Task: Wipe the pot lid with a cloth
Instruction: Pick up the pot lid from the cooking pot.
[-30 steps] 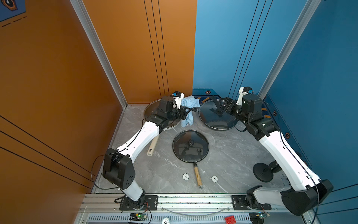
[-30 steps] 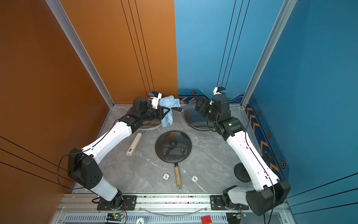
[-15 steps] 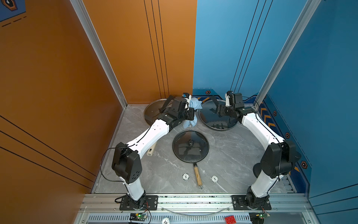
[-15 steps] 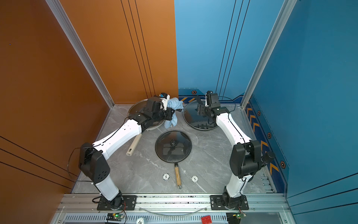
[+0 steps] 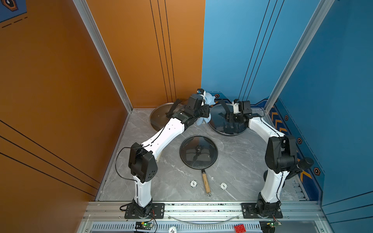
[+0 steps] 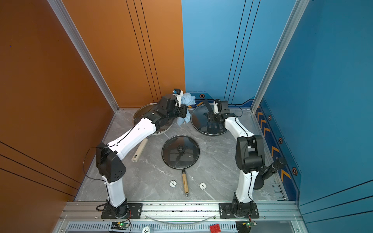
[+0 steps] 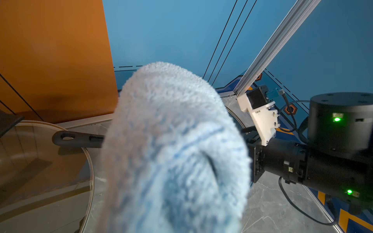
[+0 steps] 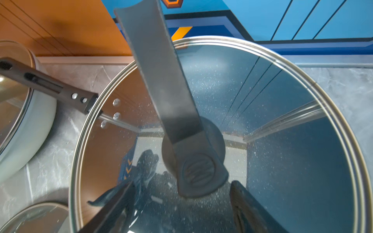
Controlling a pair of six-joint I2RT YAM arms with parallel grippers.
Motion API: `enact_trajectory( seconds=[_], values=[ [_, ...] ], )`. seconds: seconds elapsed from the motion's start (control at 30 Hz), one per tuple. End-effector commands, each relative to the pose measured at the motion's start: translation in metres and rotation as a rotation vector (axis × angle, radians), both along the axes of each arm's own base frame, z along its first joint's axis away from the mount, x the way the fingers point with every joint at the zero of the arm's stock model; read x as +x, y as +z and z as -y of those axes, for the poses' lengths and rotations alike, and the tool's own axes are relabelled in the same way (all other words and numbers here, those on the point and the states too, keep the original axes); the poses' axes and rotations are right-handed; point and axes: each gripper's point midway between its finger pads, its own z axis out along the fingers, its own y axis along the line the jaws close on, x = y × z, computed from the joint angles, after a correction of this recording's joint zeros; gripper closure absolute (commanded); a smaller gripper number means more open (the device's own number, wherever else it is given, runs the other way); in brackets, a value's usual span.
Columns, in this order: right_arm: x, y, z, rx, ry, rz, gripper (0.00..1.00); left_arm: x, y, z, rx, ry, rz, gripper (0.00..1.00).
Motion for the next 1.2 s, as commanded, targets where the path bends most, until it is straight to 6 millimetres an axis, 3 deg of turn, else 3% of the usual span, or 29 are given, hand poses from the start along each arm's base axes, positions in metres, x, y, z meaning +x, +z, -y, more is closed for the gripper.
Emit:
enact_trajectory(
  seconds=[0.0,0.27,0.33,0.37,0.53,0.67,0.73,0.87,1.17],
  values=[
    [0.014,-0.006,0.012,0.024,-0.039,0.038,0.27,0.004,0.005,-0.001,0.029,0.021,0.018,0.89],
    [0.029,-0.031,0.017,0.023,-0.073,0.036,0.35,0.014,0.007,0.000,0.029,0.033,0.029,0.88],
    [0.033,-0.027,0.016,0.023,-0.076,0.046,0.40,0.014,0.008,0.002,0.027,0.029,0.027,0.88],
    [0.035,-0.045,0.016,0.004,-0.080,0.017,0.45,0.015,0.007,0.002,0.027,0.029,0.026,0.89],
    [0.036,-0.062,0.009,-0.053,-0.077,-0.002,0.54,0.019,0.002,-0.001,0.042,0.043,0.019,0.88],
    [0.036,-0.062,0.011,-0.059,-0.097,-0.001,0.62,0.021,-0.001,-0.002,0.044,0.042,0.014,0.88],
    [0.038,-0.060,0.011,-0.062,-0.097,0.005,0.62,0.023,-0.002,-0.002,0.039,0.037,0.009,0.88],
    [0.044,-0.049,0.008,-0.046,-0.088,0.029,0.46,0.026,-0.004,-0.003,0.038,0.035,0.005,0.88],
    [0.061,-0.058,0.007,0.016,-0.108,0.014,0.51,0.030,-0.006,-0.005,0.031,0.026,-0.004,0.88]
  ],
)
